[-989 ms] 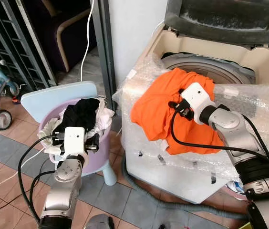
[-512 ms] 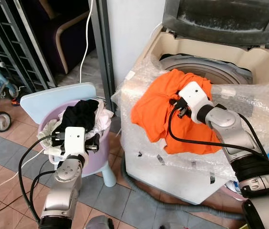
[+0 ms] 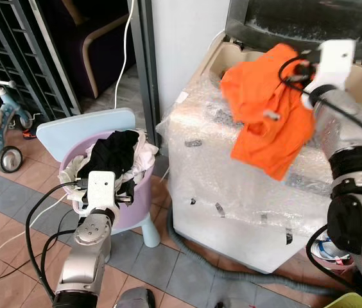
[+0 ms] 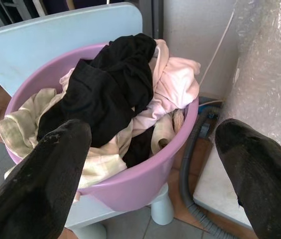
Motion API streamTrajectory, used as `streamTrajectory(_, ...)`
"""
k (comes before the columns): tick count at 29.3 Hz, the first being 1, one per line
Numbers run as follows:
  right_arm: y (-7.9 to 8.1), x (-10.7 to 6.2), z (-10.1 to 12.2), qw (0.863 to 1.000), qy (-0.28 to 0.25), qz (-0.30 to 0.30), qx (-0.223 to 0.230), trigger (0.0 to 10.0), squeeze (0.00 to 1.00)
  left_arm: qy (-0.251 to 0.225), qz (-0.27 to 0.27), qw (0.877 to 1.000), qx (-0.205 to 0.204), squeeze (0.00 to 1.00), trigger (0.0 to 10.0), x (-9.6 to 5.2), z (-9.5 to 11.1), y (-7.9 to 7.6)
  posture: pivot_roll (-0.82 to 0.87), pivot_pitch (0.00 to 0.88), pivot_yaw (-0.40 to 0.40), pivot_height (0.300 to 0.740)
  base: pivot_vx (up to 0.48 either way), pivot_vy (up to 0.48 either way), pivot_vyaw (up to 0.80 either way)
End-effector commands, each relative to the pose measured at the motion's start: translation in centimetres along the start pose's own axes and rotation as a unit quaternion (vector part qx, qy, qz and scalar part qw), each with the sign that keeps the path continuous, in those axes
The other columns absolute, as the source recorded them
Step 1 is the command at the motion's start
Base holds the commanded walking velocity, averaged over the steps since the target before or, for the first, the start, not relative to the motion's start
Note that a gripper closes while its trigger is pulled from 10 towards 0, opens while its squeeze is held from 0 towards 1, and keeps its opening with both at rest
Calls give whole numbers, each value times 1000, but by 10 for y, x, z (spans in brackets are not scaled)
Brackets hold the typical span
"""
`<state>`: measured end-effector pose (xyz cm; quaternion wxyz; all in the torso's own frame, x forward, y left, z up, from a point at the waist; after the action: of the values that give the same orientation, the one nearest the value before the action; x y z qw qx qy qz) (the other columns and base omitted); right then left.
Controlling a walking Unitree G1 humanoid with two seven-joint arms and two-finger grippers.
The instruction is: Clothes washing
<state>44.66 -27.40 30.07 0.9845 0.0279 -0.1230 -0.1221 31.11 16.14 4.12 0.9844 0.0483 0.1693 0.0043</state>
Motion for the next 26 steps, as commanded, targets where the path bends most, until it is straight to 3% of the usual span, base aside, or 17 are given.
streamTrajectory(1,-5,-3,-6,999,-4,-28,-24,235,0,-5,1,1000,4,0,10000,1,4,-1,-47,15,24,740,0,0,0)
streamTrajectory(2,-2,-4,-11,999,2,-21,-50,7451,0,-5,1,1000,4,0,10000,1,4,-1,-46,16,22,740,0,0,0)
streamTrajectory(3,6,-5,-25,997,32,2,-77,10000,0,-5,2,1000,4,0,10000,1,4,-1,-46,16,22,740,0,0,0)
streamTrajectory(4,13,-8,-40,996,54,24,-63,10000,969,-5,2,1000,3,0,10000,1,4,-1,-47,17,22,740,0,0,0)
streamTrajectory(11,37,-21,-66,991,75,107,-26,10000,1000,-4,-1,1000,3,0,10000,2,4,-1,-55,19,31,740,0,0,0)
streamTrajectory(13,46,-24,-59,989,52,137,-22,10000,1000,-3,-3,1000,5,0,10000,2,4,-2,-57,19,33,740,0,0,0)
streamTrajectory(16,62,-27,-30,980,-12,198,25,10000,1000,-3,-4,1000,5,0,10000,3,4,-2,-58,22,37,740,0,0,0)
streamTrajectory(17,74,-32,-17,969,-33,244,20,10000,1000,-2,-4,1000,6,0,10000,3,4,-2,-63,24,39,740,0,0,0)
streamTrajectory(21,85,-40,-11,957,-46,287,-5,10000,1000,-2,-4,1000,7,0,10000,4,4,-1,-68,28,43,740,0,0,0)
streamTrajectory(23,89,-45,-12,952,-47,300,-32,10000,1000,-1,-4,1000,8,0,10000,5,4,-1,-71,32,49,740,0,0,0)
streamTrajectory(24,92,-52,-20,948,-45,307,-76,10000,1000,-2,-5,1000,10,0,10000,6,5,0,-73,34,55,740,0,0,0)
streamTrajectory(25,92,-52,-20,948,-45,307,-76,10000,1000,-2,-5,1000,10,0,10000,6,5,0,-73,34,55,740,0,0,0)
streamTrajectory(26,97,-63,-30,940,-42,323,-100,10000,1000,-4,-4,1000,13,0,10000,6,7,0,-86,45,61,740,0,0,0)
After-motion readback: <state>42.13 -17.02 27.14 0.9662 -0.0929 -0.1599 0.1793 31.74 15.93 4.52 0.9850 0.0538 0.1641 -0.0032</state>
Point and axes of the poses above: a point about 5 cm out from each wrist's last joint towards the gripper, its own x axis pointing out of the wrist towards the gripper, its own z axis along the axis of the wrist's last joint, y = z × x, the point moved 5 cm from there along x, pointing out of the wrist towards the gripper, and after that the axes turned 2 degrees about x, right-handed, at the moved point
